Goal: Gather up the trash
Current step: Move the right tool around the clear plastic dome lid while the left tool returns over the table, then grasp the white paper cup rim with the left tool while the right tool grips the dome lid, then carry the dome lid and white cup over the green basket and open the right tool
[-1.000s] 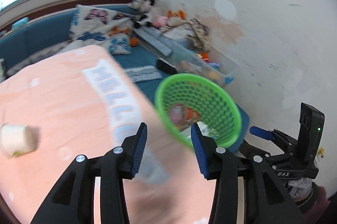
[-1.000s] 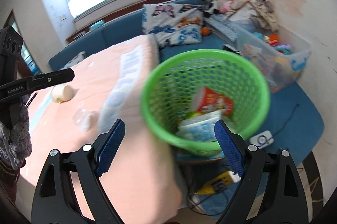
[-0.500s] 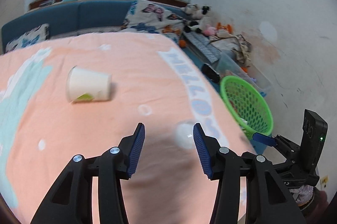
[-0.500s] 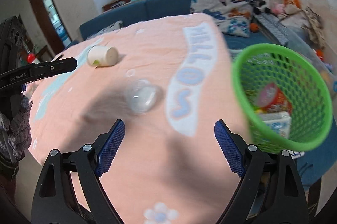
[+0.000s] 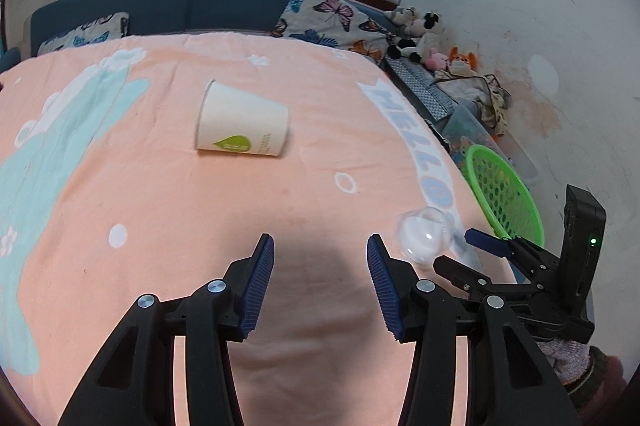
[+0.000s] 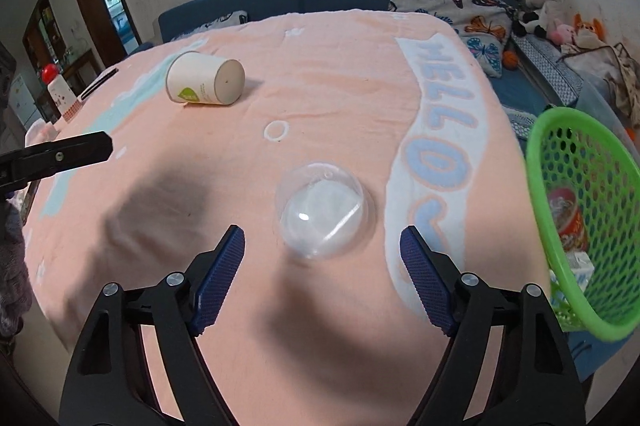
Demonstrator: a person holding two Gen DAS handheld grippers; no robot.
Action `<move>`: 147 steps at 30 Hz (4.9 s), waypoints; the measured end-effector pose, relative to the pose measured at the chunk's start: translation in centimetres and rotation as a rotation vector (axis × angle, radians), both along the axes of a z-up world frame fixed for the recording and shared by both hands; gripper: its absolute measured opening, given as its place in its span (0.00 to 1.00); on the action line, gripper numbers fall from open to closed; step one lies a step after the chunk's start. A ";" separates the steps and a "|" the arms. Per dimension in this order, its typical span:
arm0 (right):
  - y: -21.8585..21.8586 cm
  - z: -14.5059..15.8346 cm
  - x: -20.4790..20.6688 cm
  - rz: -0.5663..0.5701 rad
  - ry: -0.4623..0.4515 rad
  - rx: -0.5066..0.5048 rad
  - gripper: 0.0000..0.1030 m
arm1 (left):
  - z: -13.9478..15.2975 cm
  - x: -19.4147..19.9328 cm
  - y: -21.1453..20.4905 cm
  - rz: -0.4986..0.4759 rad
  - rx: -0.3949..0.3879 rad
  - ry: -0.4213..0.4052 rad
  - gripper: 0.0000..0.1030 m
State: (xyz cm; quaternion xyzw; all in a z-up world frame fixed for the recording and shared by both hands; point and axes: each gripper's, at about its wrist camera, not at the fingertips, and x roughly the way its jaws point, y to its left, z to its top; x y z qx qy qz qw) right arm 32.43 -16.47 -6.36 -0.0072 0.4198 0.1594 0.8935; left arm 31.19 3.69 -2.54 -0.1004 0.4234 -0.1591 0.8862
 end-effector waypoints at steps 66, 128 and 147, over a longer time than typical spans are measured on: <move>-1.4 0.5 -1.0 -0.042 -0.009 0.024 0.61 | -3.0 11.0 0.3 -0.094 -0.007 -0.062 0.19; -27.6 3.1 -3.1 -0.520 -0.058 -0.026 0.65 | 4.5 6.1 -30.8 -0.513 -0.013 -0.153 0.03; -28.7 3.4 -6.7 -0.537 -0.078 -0.013 0.67 | 2.2 5.7 -37.0 -0.585 0.038 -0.089 0.09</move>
